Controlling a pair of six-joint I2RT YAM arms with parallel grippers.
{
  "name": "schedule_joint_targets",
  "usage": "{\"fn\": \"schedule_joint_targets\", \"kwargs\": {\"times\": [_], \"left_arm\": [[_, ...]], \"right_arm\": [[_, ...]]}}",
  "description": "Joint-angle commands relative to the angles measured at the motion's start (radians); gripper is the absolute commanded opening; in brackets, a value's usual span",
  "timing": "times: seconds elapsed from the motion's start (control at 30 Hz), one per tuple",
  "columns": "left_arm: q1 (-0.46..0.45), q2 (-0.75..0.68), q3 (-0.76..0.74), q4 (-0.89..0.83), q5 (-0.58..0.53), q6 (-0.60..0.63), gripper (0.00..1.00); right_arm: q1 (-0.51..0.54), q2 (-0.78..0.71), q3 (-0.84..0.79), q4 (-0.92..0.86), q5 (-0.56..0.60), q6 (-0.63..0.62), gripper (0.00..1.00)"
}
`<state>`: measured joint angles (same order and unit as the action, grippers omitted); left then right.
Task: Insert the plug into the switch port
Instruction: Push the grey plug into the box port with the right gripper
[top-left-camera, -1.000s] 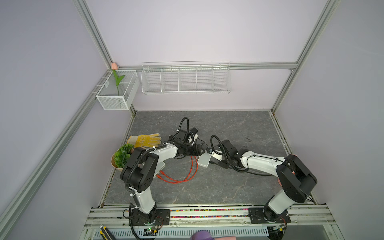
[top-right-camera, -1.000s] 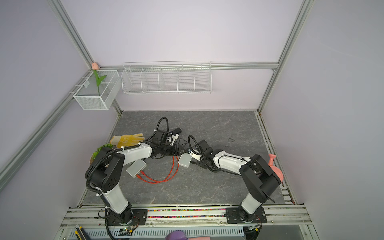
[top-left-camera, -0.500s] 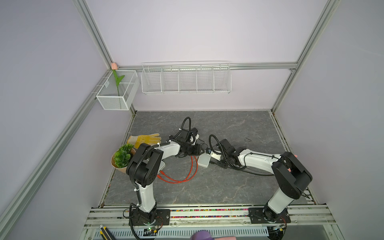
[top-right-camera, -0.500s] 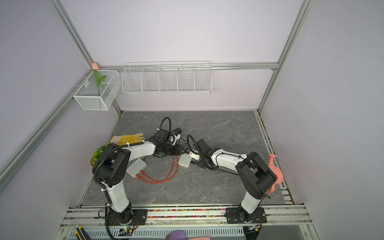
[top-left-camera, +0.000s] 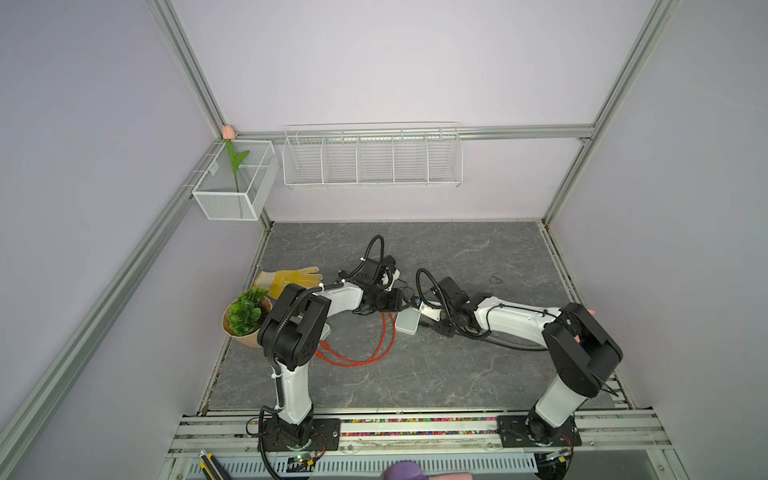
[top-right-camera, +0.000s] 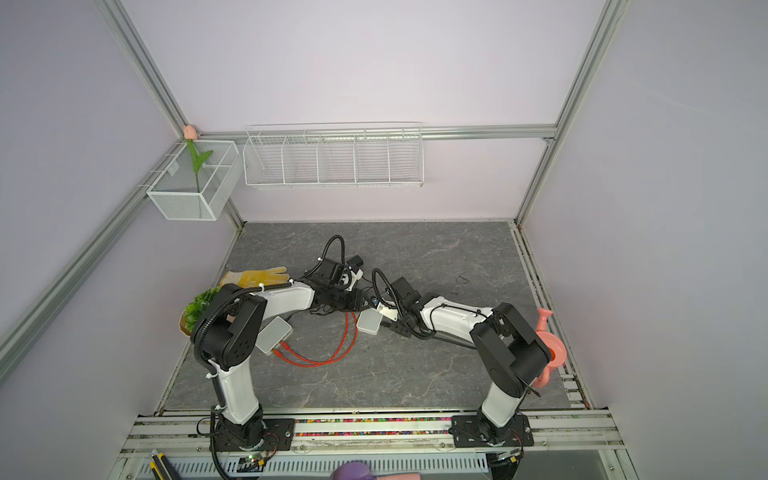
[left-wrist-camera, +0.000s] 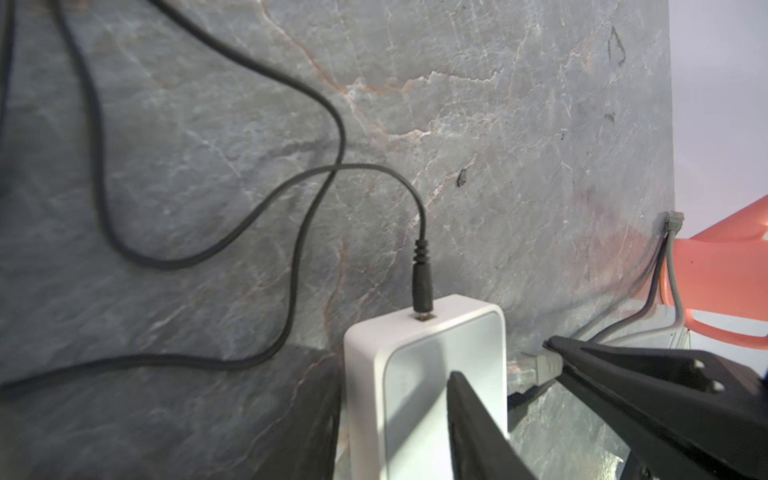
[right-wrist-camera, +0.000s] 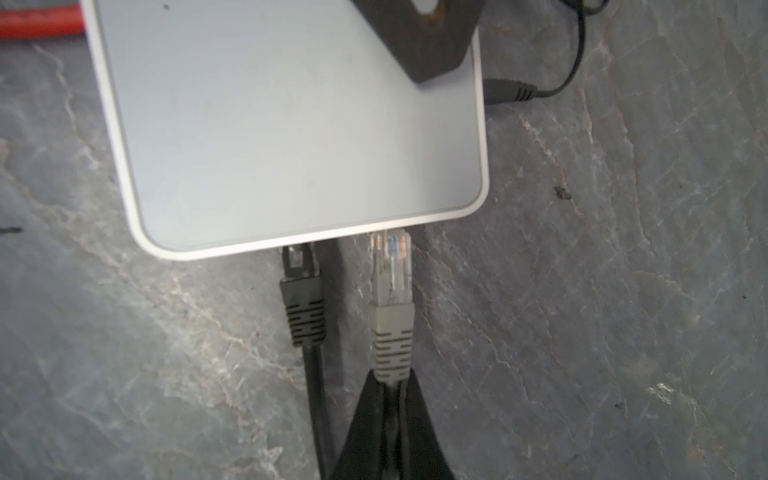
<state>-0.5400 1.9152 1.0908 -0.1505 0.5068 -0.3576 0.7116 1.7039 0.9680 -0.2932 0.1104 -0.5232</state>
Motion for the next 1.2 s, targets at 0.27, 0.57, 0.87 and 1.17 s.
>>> {"fn": "schedule_joint_targets", "kwargs": {"times": [0.27,0.57,0.87,1.17], "left_arm": [[-0.009,0.015,0.021,0.008,0.007,0.002,0.38],[-0.011,0.018,0.023,-0.001,0.007,0.008,0.36],[-0.011,0.023,0.020,-0.017,0.000,0.020,0.35],[-0.010,0.029,0.024,-0.021,-0.001,0.021,0.35]], "right_arm": [[0.015,0.056,0.043,-0.042,-0.011,0.000,0.06],[0.024,0.046,0.049,-0.014,0.005,0.008,0.07],[0.023,0.017,0.043,0.017,0.028,0.007,0.07],[0.033,0.007,0.034,0.032,-0.009,0.019,0.07]]}}
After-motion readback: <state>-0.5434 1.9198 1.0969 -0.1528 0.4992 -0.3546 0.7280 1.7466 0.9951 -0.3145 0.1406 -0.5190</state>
